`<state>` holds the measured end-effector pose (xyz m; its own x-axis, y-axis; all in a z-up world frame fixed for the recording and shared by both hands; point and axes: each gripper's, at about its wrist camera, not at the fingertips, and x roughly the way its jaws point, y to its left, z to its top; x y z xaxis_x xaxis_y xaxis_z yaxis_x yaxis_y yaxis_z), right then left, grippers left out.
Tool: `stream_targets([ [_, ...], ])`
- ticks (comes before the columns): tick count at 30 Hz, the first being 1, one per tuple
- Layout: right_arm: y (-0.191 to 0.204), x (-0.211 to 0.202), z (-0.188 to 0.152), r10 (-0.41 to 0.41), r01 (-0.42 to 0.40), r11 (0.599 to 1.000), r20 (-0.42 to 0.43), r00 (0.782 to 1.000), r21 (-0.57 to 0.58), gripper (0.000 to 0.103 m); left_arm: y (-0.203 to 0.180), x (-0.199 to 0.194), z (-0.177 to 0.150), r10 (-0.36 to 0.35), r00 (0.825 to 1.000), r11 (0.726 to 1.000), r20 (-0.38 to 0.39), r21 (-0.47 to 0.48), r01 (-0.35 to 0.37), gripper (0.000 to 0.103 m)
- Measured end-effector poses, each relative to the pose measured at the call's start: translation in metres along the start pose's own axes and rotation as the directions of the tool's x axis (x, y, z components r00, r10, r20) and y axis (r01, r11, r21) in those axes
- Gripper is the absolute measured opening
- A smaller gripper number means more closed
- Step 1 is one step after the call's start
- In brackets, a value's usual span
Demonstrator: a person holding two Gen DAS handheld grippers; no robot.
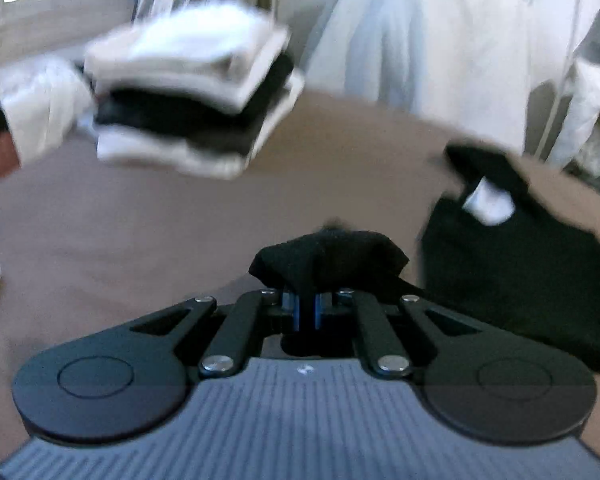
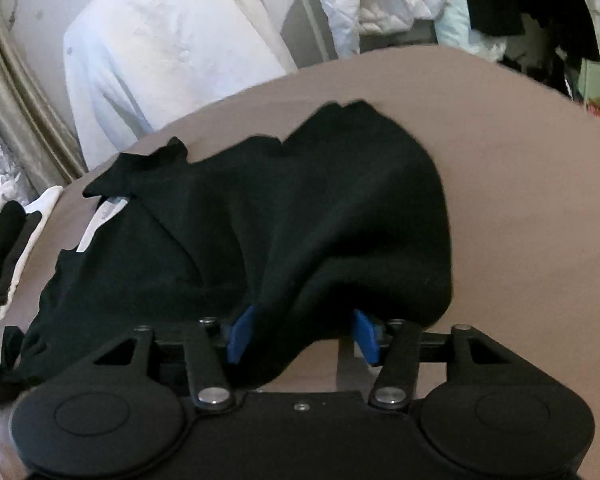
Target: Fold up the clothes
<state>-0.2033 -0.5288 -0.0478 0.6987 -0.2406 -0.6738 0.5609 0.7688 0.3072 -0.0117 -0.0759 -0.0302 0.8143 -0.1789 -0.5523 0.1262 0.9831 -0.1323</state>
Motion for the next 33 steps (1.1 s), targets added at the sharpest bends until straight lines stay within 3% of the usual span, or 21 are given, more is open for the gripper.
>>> stream_targets([
  [4, -0.01, -0.006, -0.002, -0.016, 0.016, 0.999, 0.004, 1.0, 0.038, 0.069, -0.008, -0.032, 0.004, 0.01, 0.996, 1.0, 0.093, 0.029, -0.013, 0.006],
  [9, -0.032, -0.002, -0.01, 0.014, -0.008, 0.993, -0.049, 0.999, 0.12, 0.069, 0.009, -0.06, 0.028, -0.021, 0.997, 0.997, 0.08, -0.077, 0.028, 0.006],
  [12, -0.045, -0.001, -0.011, 0.109, -0.099, 0.971, -0.036, 0.993, 0.219, 0.069, 0.001, -0.061, 0.022, 0.033, 0.997, 0.999, 0.072, 0.0, -0.033, 0.006],
  [14, -0.053, 0.004, -0.013, 0.165, -0.153, 0.944, -0.016, 0.986, 0.291, 0.069, 0.002, -0.043, 0.004, 0.091, 0.996, 0.996, 0.007, 0.013, -0.091, 0.006],
  [18, -0.063, 0.009, -0.023, 0.135, -0.126, 0.914, 0.004, 0.991, 0.387, 0.069, 0.008, -0.016, -0.025, 0.206, 0.976, 0.978, -0.067, 0.044, -0.203, 0.007],
  [20, -0.068, 0.009, -0.025, 0.154, -0.146, 0.899, 0.013, 0.988, 0.412, 0.069, 0.004, -0.024, -0.018, 0.205, 0.979, 0.978, -0.018, 0.05, -0.204, 0.007],
  [23, -0.076, 0.011, -0.024, 0.168, -0.165, 0.877, 0.033, 0.985, 0.451, 0.069, -0.018, -0.045, -0.003, 0.212, 0.969, 0.965, 0.128, 0.128, -0.228, 0.007],
  [27, -0.078, 0.025, -0.02, 0.142, -0.151, 0.862, 0.055, 0.988, 0.484, 0.07, -0.023, -0.047, 0.002, 0.162, 0.978, 0.981, 0.128, 0.089, -0.174, 0.007],
  [31, -0.077, 0.038, -0.017, 0.111, -0.164, 0.826, 0.129, 0.985, 0.54, 0.07, -0.022, -0.047, 0.011, 0.158, 0.98, 0.982, 0.118, 0.088, -0.169, 0.006],
  [32, -0.076, 0.043, -0.01, 0.103, -0.166, 0.828, 0.146, 0.984, 0.535, 0.068, -0.022, -0.049, 0.015, 0.154, 0.981, 0.983, 0.12, 0.084, -0.164, 0.006],
  [33, -0.075, 0.047, 0.0, 0.087, -0.157, 0.841, 0.157, 0.984, 0.517, 0.043, -0.023, -0.052, 0.02, 0.149, 0.981, 0.984, 0.124, 0.081, -0.16, 0.006],
])
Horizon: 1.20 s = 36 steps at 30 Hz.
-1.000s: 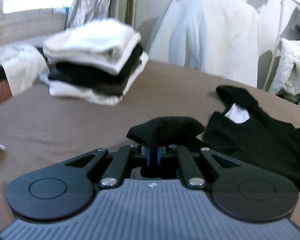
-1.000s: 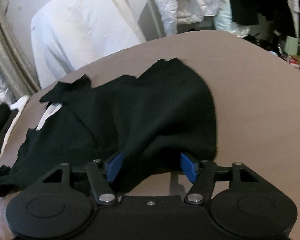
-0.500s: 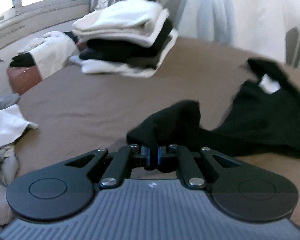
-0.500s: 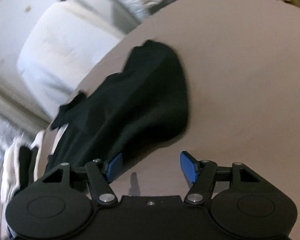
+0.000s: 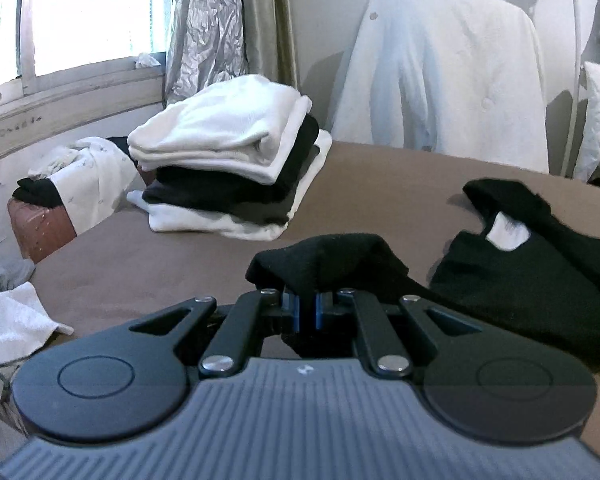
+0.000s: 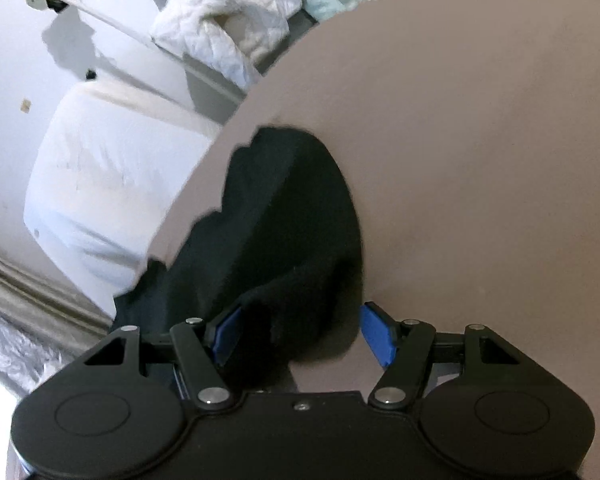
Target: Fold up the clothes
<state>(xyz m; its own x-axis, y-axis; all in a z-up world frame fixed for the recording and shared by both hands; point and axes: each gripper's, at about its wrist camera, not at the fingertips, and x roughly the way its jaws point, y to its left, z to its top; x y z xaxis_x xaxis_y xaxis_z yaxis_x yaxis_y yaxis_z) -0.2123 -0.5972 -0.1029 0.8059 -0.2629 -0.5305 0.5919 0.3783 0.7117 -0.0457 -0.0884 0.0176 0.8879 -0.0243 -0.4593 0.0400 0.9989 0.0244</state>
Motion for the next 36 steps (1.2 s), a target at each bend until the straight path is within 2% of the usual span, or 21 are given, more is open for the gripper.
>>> stream_targets([
  [1, 0.007, 0.004, 0.007, -0.015, 0.015, 0.999, 0.015, 1.0, -0.028, 0.011, 0.0, -0.002, 0.005, -0.008, 1.0, 1.0, 0.003, -0.004, 0.008, 0.006],
  [2, 0.019, 0.001, 0.013, -0.043, 0.046, 0.996, 0.043, 0.998, -0.074, 0.01, -0.001, -0.006, 0.009, -0.025, 1.0, 1.0, 0.006, -0.007, 0.025, 0.006],
  [4, 0.051, -0.023, 0.024, -0.082, 0.117, 0.97, 0.168, 0.982, -0.214, 0.01, -0.002, -0.016, 0.017, -0.066, 0.998, 0.998, 0.014, -0.006, 0.066, 0.006],
  [6, 0.086, -0.06, 0.029, -0.064, 0.191, 0.893, 0.305, 0.95, -0.408, 0.01, -0.006, -0.024, 0.017, -0.108, 0.994, 0.994, -0.007, -0.002, 0.108, 0.006],
  [8, 0.095, -0.097, 0.033, -0.07, 0.246, 0.84, 0.354, 0.933, -0.483, 0.008, -0.009, -0.028, 0.013, -0.154, 0.987, 0.988, -0.046, -0.005, 0.154, 0.006],
  [10, 0.083, -0.117, 0.038, -0.125, 0.301, 0.816, 0.358, 0.925, -0.493, 0.001, -0.014, -0.024, -0.001, -0.182, 0.978, 0.983, -0.106, -0.007, 0.182, 0.006],
  [11, 0.072, -0.119, 0.039, -0.17, 0.334, 0.802, 0.347, 0.922, -0.496, 0.001, -0.016, -0.019, -0.011, -0.18, 0.974, 0.983, -0.138, 0.005, 0.183, 0.006],
  [13, 0.045, -0.111, 0.042, -0.232, 0.331, 0.817, 0.255, 0.939, -0.473, 0.002, -0.018, -0.011, -0.029, -0.157, 0.968, 0.986, -0.196, 0.018, 0.164, 0.006],
  [15, 0.017, -0.104, 0.045, -0.29, 0.33, 0.83, 0.159, 0.944, -0.449, 0.002, -0.019, -0.002, -0.047, -0.133, 0.958, 0.989, -0.254, 0.032, 0.145, 0.006],
  [17, -0.007, -0.097, 0.047, -0.327, 0.324, 0.848, 0.068, 0.943, -0.42, 0.009, -0.018, 0.004, -0.06, -0.115, 0.95, 0.991, -0.291, 0.03, 0.129, 0.006],
  [20, -0.02, -0.092, 0.048, -0.274, 0.255, 0.903, -0.005, 0.962, -0.346, 0.03, -0.018, 0.007, -0.062, -0.105, 0.951, 0.993, -0.291, 0.023, 0.116, 0.006],
  [21, -0.022, -0.089, 0.048, -0.242, 0.222, 0.922, -0.024, 0.97, -0.316, 0.047, -0.019, 0.007, -0.06, -0.099, 0.954, 0.993, -0.284, 0.028, 0.112, 0.007],
  [22, -0.024, -0.086, 0.047, -0.206, 0.185, 0.94, -0.045, 0.978, -0.285, 0.058, -0.02, 0.008, -0.059, -0.095, 0.956, 0.994, -0.279, 0.033, 0.109, 0.007],
  [25, -0.03, -0.076, 0.037, -0.083, 0.054, 0.977, -0.136, 0.987, -0.206, 0.068, -0.021, 0.019, -0.057, -0.13, 0.939, 0.989, -0.319, 0.024, 0.145, 0.009],
  [27, -0.027, -0.063, 0.02, -0.084, 0.039, 0.971, -0.186, 0.979, -0.237, 0.07, -0.019, 0.03, -0.06, -0.153, 0.924, 0.987, -0.349, -0.013, 0.159, 0.01],
  [29, -0.021, -0.05, 0.002, -0.108, 0.041, 0.951, -0.203, 0.973, -0.307, 0.072, -0.019, 0.039, -0.061, -0.103, 0.939, 0.994, -0.329, 0.008, 0.112, 0.01],
  [30, -0.013, -0.046, -0.006, -0.121, 0.047, 0.923, -0.171, 0.978, -0.382, 0.072, -0.019, 0.043, -0.062, -0.077, 0.945, 0.996, -0.318, 0.018, 0.088, 0.01],
  [31, -0.004, -0.042, -0.014, -0.125, 0.045, 0.884, -0.143, 0.982, -0.465, 0.053, -0.022, 0.042, -0.062, -0.023, 0.963, 0.997, -0.267, 0.07, 0.043, 0.008],
  [32, 0.005, -0.038, -0.022, -0.126, 0.032, 0.829, -0.13, 0.983, -0.558, 0.027, -0.02, 0.037, -0.06, -0.003, 0.973, 0.996, -0.232, 0.087, 0.023, 0.006],
  [33, 0.011, -0.036, -0.025, -0.136, 0.031, 0.785, -0.122, 0.983, -0.619, 0.007, -0.018, 0.032, -0.057, 0.016, 0.98, 0.995, -0.197, 0.102, 0.004, 0.005],
  [36, 0.025, -0.052, -0.018, -0.118, 0.053, 0.741, -0.052, 0.992, -0.669, 0.006, -0.011, -0.003, -0.046, 0.029, 0.996, 0.993, -0.085, 0.115, -0.019, 0.005],
])
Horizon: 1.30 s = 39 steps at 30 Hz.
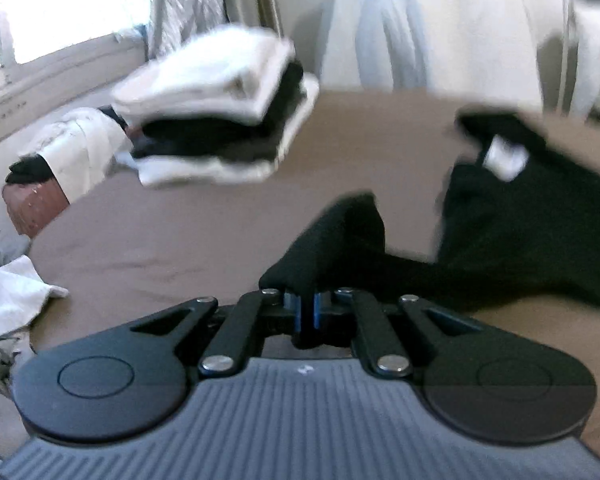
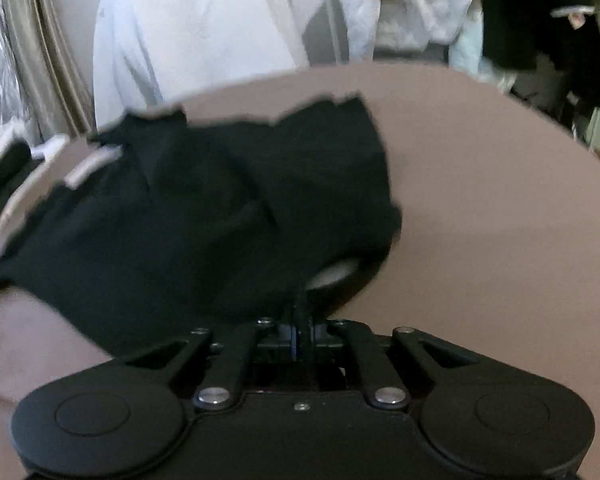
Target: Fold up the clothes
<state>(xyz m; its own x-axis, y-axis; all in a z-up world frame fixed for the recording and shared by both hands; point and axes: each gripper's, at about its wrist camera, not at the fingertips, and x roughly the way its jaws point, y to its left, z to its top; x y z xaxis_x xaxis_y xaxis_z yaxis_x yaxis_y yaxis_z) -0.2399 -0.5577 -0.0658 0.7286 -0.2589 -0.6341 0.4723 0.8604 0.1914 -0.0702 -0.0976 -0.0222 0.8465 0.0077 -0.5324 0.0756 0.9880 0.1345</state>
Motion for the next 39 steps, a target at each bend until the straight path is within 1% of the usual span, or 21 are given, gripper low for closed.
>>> stream_targets([
  [3, 0.0, -0.042, 0.015, 0.003, -0.001, 1.0, 0.1, 0.995, -0.014, 0.006, 0.006, -0.045, 0.004, 0.015, 0.994, 1.0, 0.11, 0.02, -0.017, 0.005],
  [5, -0.001, -0.061, 0.015, 0.01, -0.008, 1.0, 0.086, 0.996, -0.029, 0.006, -0.004, -0.06, -0.009, 0.052, 0.989, 0.996, 0.137, 0.068, -0.061, 0.005],
  [6, -0.005, -0.064, 0.012, 0.014, -0.013, 1.0, 0.057, 0.998, -0.022, 0.006, -0.01, -0.056, -0.016, 0.055, 0.993, 0.994, 0.105, 0.093, -0.065, 0.005],
  [8, -0.019, -0.052, -0.005, 0.001, 0.0, 1.0, -0.043, 0.999, 0.022, 0.005, -0.016, -0.031, -0.034, 0.041, 0.999, 0.992, -0.035, 0.124, -0.036, 0.005],
  [10, -0.031, -0.036, -0.025, -0.046, 0.055, 0.996, -0.135, 0.99, 0.068, 0.006, -0.007, -0.006, -0.047, -0.003, 0.979, 0.999, -0.202, 0.043, 0.012, 0.006],
  [12, -0.034, -0.033, -0.032, -0.059, 0.075, 0.992, -0.151, 0.987, 0.105, 0.006, 0.001, 0.002, -0.054, -0.024, 0.96, 1.0, -0.278, 0.001, 0.026, 0.01],
  [15, -0.028, -0.04, -0.022, -0.103, 0.112, 0.992, -0.141, 0.985, 0.06, 0.015, 0.006, -0.01, -0.045, -0.024, 0.97, 1.0, -0.241, 0.005, 0.026, 0.021],
  [16, -0.027, -0.045, -0.017, -0.12, 0.127, 0.991, -0.136, 0.983, 0.045, 0.023, 0.008, -0.015, -0.041, -0.025, 0.974, 1.0, -0.225, 0.007, 0.027, 0.024],
  [17, -0.028, -0.051, -0.012, -0.122, 0.129, 0.99, -0.119, 0.985, 0.058, 0.029, 0.012, -0.023, -0.035, -0.03, 0.98, 1.0, -0.198, -0.005, 0.03, 0.033],
  [19, -0.031, -0.066, 0.003, -0.087, 0.094, 0.989, -0.063, 0.994, 0.112, 0.043, 0.02, -0.035, -0.024, -0.058, 0.989, 0.998, -0.139, -0.046, 0.052, 0.042],
  [21, -0.029, -0.07, 0.017, -0.034, 0.036, 0.992, -0.018, 0.999, 0.122, 0.044, 0.033, -0.037, -0.012, -0.111, 0.99, 0.989, -0.084, -0.107, 0.102, 0.051],
  [24, -0.012, -0.062, 0.034, 0.034, -0.034, 0.999, 0.001, 0.999, 0.033, 0.044, 0.045, -0.03, 0.008, -0.163, 0.984, 0.974, -0.073, -0.174, 0.148, 0.053],
  [26, 0.01, -0.043, 0.049, 0.109, -0.11, 0.993, -0.014, 0.994, -0.035, 0.044, 0.049, -0.025, 0.023, -0.19, 0.979, 0.969, -0.081, -0.179, 0.173, 0.053],
  [29, 0.052, -0.016, 0.085, 0.229, -0.229, 0.968, -0.008, 0.973, -0.103, 0.043, 0.049, -0.014, 0.056, -0.226, 0.97, 0.969, -0.094, -0.122, 0.215, 0.055],
  [31, 0.081, -0.005, 0.12, 0.304, -0.3, 0.944, 0.008, 0.953, -0.139, 0.044, 0.045, 0.0, 0.079, -0.271, 0.955, 0.959, -0.121, -0.116, 0.258, 0.057],
  [32, 0.096, -0.001, 0.14, 0.345, -0.339, 0.928, 0.014, 0.938, -0.155, 0.044, 0.042, 0.009, 0.091, -0.312, 0.94, 0.947, -0.138, -0.126, 0.295, 0.058],
  [35, 0.146, 0.02, 0.196, 0.4, -0.382, 0.887, 0.019, 0.916, -0.258, 0.057, 0.027, 0.052, 0.129, -0.428, 0.876, 0.904, -0.221, -0.124, 0.409, 0.06],
  [36, 0.164, 0.028, 0.211, 0.404, -0.382, 0.874, 0.011, 0.915, -0.3, 0.066, 0.018, 0.068, 0.14, -0.442, 0.856, 0.897, -0.267, -0.117, 0.427, 0.061],
  [37, 0.181, 0.04, 0.222, 0.391, -0.371, 0.863, -0.012, 0.92, -0.344, 0.067, 0.01, 0.085, 0.15, -0.455, 0.834, 0.889, -0.313, -0.111, 0.443, 0.061],
  [38, 0.199, 0.051, 0.232, 0.376, -0.359, 0.849, -0.034, 0.926, -0.389, 0.067, -0.001, 0.098, 0.158, -0.451, 0.82, 0.89, -0.352, -0.109, 0.442, 0.061],
  [39, 0.216, 0.062, 0.243, 0.361, -0.348, 0.832, -0.055, 0.931, -0.432, 0.067, -0.009, 0.109, 0.164, -0.451, 0.816, 0.889, -0.361, -0.104, 0.446, 0.061],
])
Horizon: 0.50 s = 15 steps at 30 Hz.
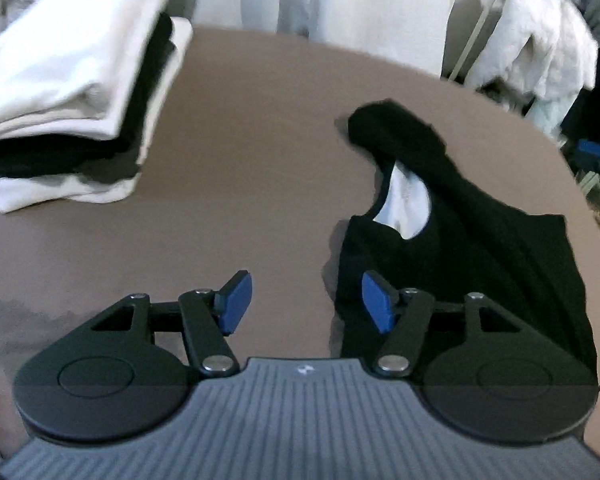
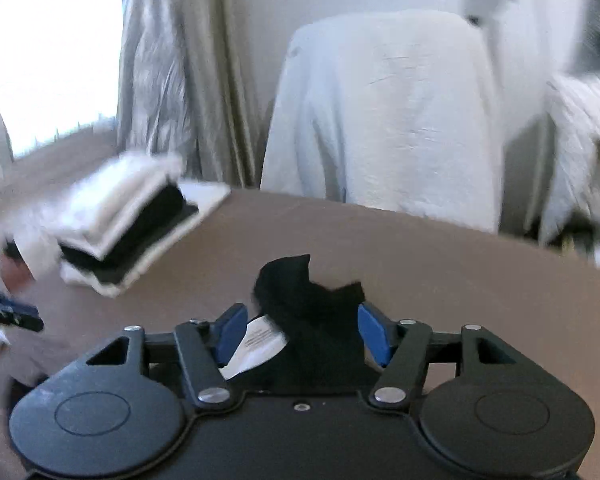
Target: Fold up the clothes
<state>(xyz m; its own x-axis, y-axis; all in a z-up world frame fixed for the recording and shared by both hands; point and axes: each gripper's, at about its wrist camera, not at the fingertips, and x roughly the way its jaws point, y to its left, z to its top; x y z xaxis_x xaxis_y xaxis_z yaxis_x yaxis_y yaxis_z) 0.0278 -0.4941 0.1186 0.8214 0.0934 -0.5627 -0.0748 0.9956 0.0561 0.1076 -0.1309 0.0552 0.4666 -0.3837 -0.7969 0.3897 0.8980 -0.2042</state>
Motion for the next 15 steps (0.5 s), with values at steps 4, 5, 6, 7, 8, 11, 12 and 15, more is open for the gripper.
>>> stream_targets([
  [4, 0.045, 0.053, 0.024, 0.019, -0.018, 0.966, 0.0, 1.0, -0.257, 0.066, -0.017, 0.03, 0.021, -0.02, 0.992, 0.995, 0.128, 0.097, 0.008, 0.058],
  [5, 0.058, 0.069, 0.026, 0.013, -0.018, 0.948, -0.019, 1.0, -0.318, 0.065, -0.014, 0.032, 0.023, -0.043, 0.975, 0.995, 0.22, 0.092, 0.023, 0.058],
  [6, 0.069, 0.084, 0.027, 0.01, -0.022, 0.934, -0.036, 0.999, -0.358, 0.065, -0.011, 0.036, 0.024, -0.036, 0.961, 0.995, 0.276, 0.098, 0.009, 0.058],
  [7, 0.079, 0.099, 0.027, 0.01, -0.029, 0.921, -0.051, 0.999, -0.387, 0.065, -0.008, 0.04, 0.026, -0.029, 0.944, 0.995, 0.329, 0.102, -0.005, 0.057],
  [8, 0.088, 0.114, 0.026, 0.009, -0.036, 0.908, -0.066, 0.998, -0.417, 0.065, -0.006, 0.048, 0.029, -0.022, 0.936, 0.993, 0.351, 0.117, -0.02, 0.057],
  [11, 0.11, 0.161, 0.018, -0.015, -0.043, 0.867, -0.111, 0.994, -0.497, 0.065, 0.002, 0.079, 0.039, -0.069, 0.941, 0.989, 0.33, 0.143, 0.023, 0.057],
  [12, 0.116, 0.179, 0.014, -0.039, -0.033, 0.852, -0.126, 0.991, -0.523, 0.065, 0.005, 0.09, 0.043, -0.087, 0.945, 0.989, 0.314, 0.144, 0.043, 0.057],
  [15, 0.124, 0.23, 0.001, -0.081, -0.032, 0.808, -0.164, 0.983, -0.588, 0.065, 0.008, 0.126, 0.051, -0.1, 0.96, 0.989, 0.262, 0.128, 0.068, 0.057],
])
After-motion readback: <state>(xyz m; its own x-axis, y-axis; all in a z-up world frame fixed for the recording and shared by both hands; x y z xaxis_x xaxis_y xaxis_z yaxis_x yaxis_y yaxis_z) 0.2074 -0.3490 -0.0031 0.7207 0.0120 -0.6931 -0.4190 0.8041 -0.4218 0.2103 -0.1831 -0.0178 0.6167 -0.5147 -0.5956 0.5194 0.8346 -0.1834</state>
